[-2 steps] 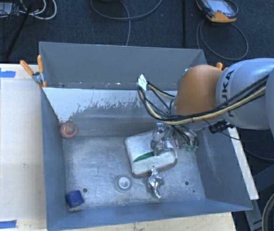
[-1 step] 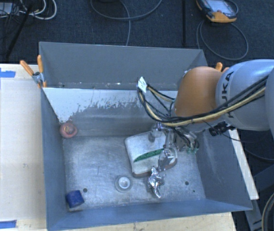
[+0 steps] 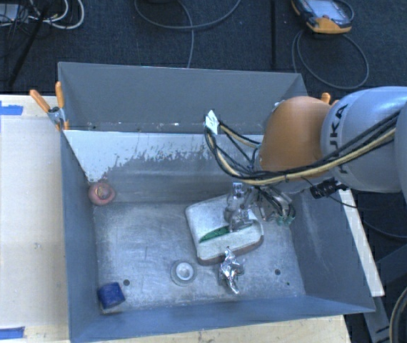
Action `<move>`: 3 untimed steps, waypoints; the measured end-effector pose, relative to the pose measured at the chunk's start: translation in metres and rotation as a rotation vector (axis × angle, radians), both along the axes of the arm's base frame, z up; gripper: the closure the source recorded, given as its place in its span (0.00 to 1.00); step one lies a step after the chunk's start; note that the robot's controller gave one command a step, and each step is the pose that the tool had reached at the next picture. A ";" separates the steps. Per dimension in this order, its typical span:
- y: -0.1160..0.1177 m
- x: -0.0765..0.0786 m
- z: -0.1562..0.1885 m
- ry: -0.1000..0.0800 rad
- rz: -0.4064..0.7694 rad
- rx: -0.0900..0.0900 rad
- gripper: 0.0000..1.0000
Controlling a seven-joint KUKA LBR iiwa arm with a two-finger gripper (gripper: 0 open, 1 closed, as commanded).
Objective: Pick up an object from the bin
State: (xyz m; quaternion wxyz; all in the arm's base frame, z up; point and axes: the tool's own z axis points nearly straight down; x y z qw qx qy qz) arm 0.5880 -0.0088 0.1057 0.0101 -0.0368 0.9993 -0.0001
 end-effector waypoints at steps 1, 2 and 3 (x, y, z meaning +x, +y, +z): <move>0.000 -0.005 -0.003 0.020 0.002 -0.001 0.00; 0.002 -0.022 -0.005 -0.030 0.094 -0.010 0.00; 0.006 -0.017 -0.002 -0.048 0.096 -0.003 1.00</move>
Offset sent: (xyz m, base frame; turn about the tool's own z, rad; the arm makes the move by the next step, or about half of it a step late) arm 0.0000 0.0000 0.0000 0.0000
